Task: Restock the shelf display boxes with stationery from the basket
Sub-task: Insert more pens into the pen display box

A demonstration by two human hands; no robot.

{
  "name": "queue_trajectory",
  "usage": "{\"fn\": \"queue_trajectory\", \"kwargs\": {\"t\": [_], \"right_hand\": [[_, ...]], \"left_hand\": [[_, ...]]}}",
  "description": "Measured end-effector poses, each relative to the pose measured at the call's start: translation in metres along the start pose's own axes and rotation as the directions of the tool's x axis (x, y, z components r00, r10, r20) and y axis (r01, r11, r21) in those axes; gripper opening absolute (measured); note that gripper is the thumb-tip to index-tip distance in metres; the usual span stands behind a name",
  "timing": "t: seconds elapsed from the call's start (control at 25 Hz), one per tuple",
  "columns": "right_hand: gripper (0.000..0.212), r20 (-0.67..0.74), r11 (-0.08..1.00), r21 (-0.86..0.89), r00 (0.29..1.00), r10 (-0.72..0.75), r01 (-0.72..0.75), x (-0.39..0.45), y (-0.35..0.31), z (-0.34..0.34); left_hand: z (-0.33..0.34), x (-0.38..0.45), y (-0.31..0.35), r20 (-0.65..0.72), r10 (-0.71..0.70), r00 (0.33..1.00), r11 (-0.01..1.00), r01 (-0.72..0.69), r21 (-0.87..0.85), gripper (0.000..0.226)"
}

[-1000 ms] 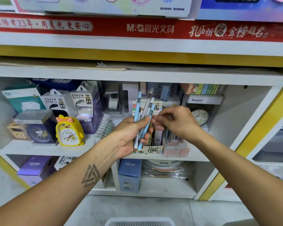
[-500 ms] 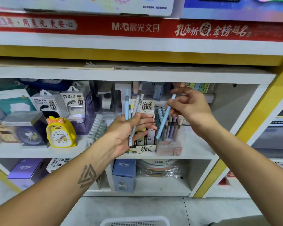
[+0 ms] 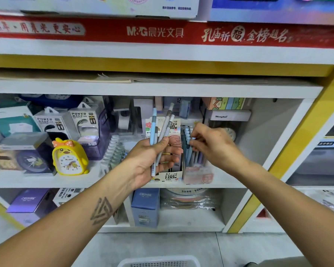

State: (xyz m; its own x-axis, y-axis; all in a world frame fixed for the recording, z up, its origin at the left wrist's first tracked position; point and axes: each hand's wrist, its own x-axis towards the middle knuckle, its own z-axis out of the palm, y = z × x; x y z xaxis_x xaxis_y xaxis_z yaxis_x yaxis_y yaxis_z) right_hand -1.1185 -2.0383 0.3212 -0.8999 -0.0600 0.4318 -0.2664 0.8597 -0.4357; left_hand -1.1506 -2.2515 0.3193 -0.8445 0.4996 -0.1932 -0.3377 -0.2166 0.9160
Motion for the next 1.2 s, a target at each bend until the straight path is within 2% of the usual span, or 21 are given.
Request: {"fn": "queue_trajectory", "kwargs": {"t": [0.24, 0.32, 0.4, 0.44, 0.48, 0.52, 0.56, 0.6, 0.64, 0.68, 0.72, 0.8, 0.92, 1.04, 1.12, 1.2], "right_hand": [[0.016, 0.094, 0.999, 0.044, 0.995, 0.021, -0.026, 0.0, -0.001, -0.002], [0.007, 0.087, 0.999, -0.039, 0.996, 0.016, -0.013, 0.001, -0.001, -0.002], [0.012, 0.093, 0.98, -0.195, 0.995, -0.029, 0.047, 0.004, -0.001, 0.0], [0.016, 0.088, 0.978, -0.205, 0.996, -0.01, 0.028, 0.006, -0.002, 0.001], [0.019, 0.065, 0.99, -0.13, 0.996, 0.06, -0.051, 0.008, -0.004, 0.001], [0.021, 0.045, 0.985, 0.042, 0.985, 0.165, -0.167, 0.01, -0.008, -0.001], [0.024, 0.056, 0.917, 0.288, 0.961, 0.27, -0.275, 0.012, -0.011, -0.002], [0.026, 0.089, 0.781, 0.527, 0.935, 0.343, -0.336, 0.013, -0.013, -0.004], [0.026, 0.12, 0.634, 0.689, 0.918, 0.379, -0.352, 0.014, -0.017, -0.007], [0.023, 0.136, 0.537, 0.772, 0.913, 0.384, -0.341, 0.015, -0.019, -0.009], [0.02, 0.147, 0.49, 0.807, 0.915, 0.375, -0.33, 0.015, -0.021, -0.01], [0.012, 0.153, 0.459, 0.831, 0.922, 0.357, -0.315, 0.015, -0.024, -0.011], [0.012, 0.099, 0.419, 0.862, 0.905, 0.413, -0.286, 0.015, -0.02, -0.017], [0.013, -0.037, 0.48, 0.844, 0.868, 0.495, -0.237, 0.014, -0.009, -0.031], [0.012, -0.138, 0.613, 0.753, 0.854, 0.502, -0.238, 0.012, -0.003, -0.039], [0.009, -0.178, 0.735, 0.629, 0.872, 0.455, -0.255, 0.009, 0.0, -0.041]], "left_hand": [[0.0, 0.0, -0.002, 0.005, -0.037, 0.999, 0.999, 0.037, 0.024, 0.027], [0.0, -0.001, -0.002, 0.017, -0.052, 0.998, 0.998, 0.051, 0.045, 0.027], [0.0, -0.002, -0.002, 0.054, -0.071, 0.996, 0.996, 0.068, 0.059, 0.029], [0.0, -0.003, -0.002, 0.085, -0.078, 0.993, 0.996, 0.073, 0.06, 0.03], [0.001, -0.003, -0.003, 0.116, -0.083, 0.99, 0.995, 0.077, 0.058, 0.031], [0.001, -0.003, -0.003, 0.141, -0.089, 0.986, 0.995, 0.082, 0.055, 0.031], [0.001, -0.003, -0.003, 0.159, -0.096, 0.983, 0.995, 0.088, 0.055, 0.031], [0.002, -0.003, -0.003, 0.172, -0.102, 0.98, 0.994, 0.093, 0.058, 0.032], [0.002, -0.003, -0.003, 0.182, -0.107, 0.977, 0.993, 0.097, 0.063, 0.032], [0.003, -0.004, -0.003, 0.191, -0.113, 0.975, 0.992, 0.101, 0.068, 0.033], [0.003, -0.004, -0.003, 0.198, -0.121, 0.973, 0.991, 0.109, 0.073, 0.033], [0.004, -0.006, -0.002, 0.205, -0.143, 0.968, 0.989, 0.13, 0.074, 0.034], [0.001, -0.006, -0.001, 0.196, -0.149, 0.969, 0.989, 0.146, 0.028, 0.037], [-0.003, -0.002, 0.0, 0.126, -0.083, 0.989, 0.997, 0.081, 0.02, 0.035], [-0.004, 0.001, 0.0, 0.068, -0.041, 0.997, 0.995, 0.035, 0.093, 0.032], [-0.005, 0.004, -0.003, 0.038, -0.025, 0.999, 0.99, 0.019, 0.137, 0.029]]}}
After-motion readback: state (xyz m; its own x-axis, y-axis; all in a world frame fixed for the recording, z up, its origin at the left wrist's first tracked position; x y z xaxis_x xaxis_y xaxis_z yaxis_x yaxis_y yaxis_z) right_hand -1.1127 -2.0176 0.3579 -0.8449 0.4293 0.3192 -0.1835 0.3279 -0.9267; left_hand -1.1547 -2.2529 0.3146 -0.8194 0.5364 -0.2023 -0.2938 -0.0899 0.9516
